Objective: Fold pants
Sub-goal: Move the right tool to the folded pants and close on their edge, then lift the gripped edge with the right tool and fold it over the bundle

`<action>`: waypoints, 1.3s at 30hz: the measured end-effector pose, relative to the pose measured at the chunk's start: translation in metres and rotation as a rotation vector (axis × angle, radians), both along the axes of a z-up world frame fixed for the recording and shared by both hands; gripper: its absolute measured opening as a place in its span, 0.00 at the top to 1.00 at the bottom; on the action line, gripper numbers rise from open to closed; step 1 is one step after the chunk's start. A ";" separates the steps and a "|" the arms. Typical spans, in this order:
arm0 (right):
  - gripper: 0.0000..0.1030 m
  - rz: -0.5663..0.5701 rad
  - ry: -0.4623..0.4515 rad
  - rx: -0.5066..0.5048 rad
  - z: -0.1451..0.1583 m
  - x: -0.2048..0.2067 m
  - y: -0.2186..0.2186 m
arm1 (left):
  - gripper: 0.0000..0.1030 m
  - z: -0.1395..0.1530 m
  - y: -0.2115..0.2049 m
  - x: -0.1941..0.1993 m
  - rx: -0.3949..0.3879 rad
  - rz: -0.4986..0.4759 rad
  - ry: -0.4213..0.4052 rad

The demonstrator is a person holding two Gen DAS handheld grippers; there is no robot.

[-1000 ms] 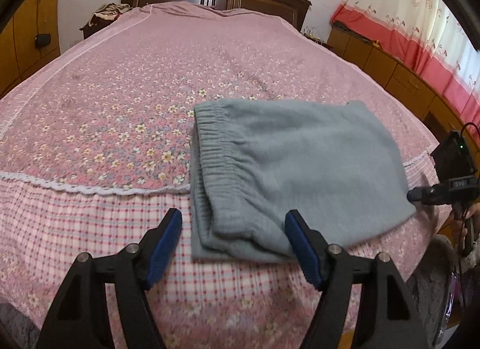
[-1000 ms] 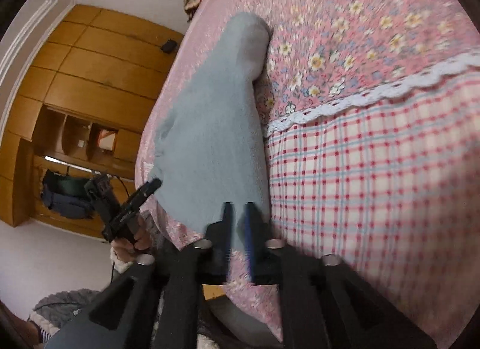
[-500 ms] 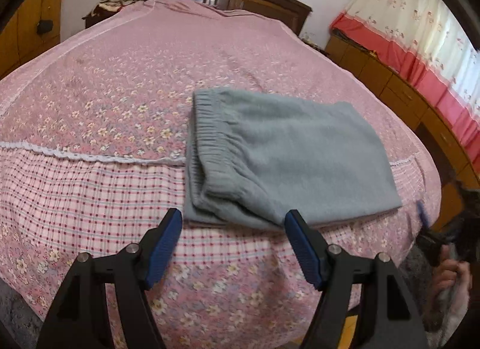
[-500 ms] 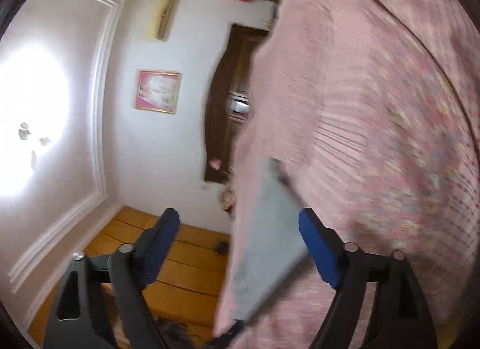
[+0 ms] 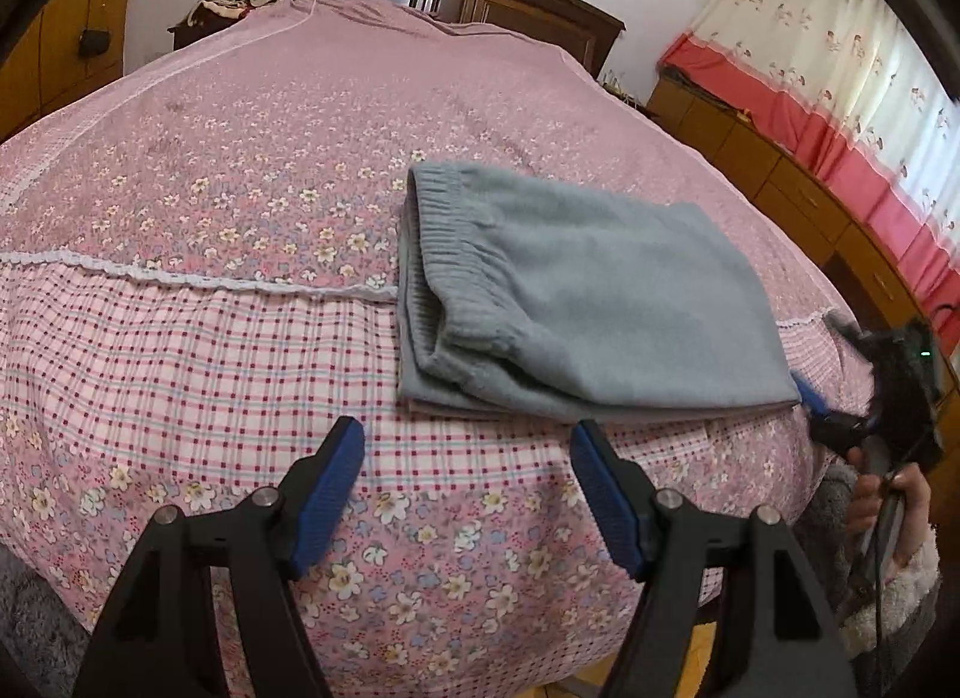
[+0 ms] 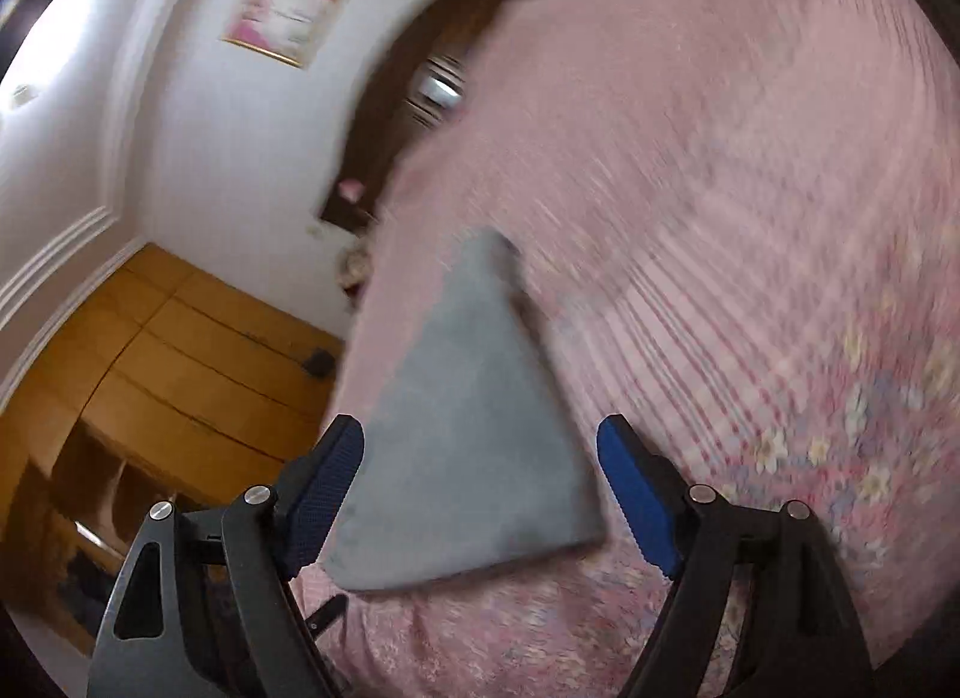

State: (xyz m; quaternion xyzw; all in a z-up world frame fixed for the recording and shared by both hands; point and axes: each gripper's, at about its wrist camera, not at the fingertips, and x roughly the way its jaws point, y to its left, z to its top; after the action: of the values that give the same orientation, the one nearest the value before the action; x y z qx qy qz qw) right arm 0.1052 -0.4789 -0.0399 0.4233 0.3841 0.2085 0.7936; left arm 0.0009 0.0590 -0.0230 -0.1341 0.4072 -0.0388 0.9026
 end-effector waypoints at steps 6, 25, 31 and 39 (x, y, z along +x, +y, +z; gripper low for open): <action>0.34 0.086 0.004 0.131 -0.019 -0.024 -0.001 | 0.28 0.001 0.000 0.009 -0.005 -0.001 0.002; 0.36 -0.156 -0.104 0.122 -0.030 -0.015 0.053 | 0.27 -0.006 -0.036 0.018 0.067 -0.043 0.011; 0.90 -0.128 -0.069 0.026 -0.023 -0.016 0.060 | 0.27 -0.005 -0.050 0.018 0.076 -0.066 0.008; 0.90 -0.105 -0.107 -0.298 0.010 -0.017 0.089 | 0.27 -0.009 -0.036 0.011 0.065 -0.049 0.014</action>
State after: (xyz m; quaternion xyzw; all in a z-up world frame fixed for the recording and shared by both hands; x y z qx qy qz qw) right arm 0.0886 -0.3901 -0.0299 0.3087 0.3456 0.1298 0.8766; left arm 0.0116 0.0228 -0.0320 -0.0951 0.4178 -0.0467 0.9024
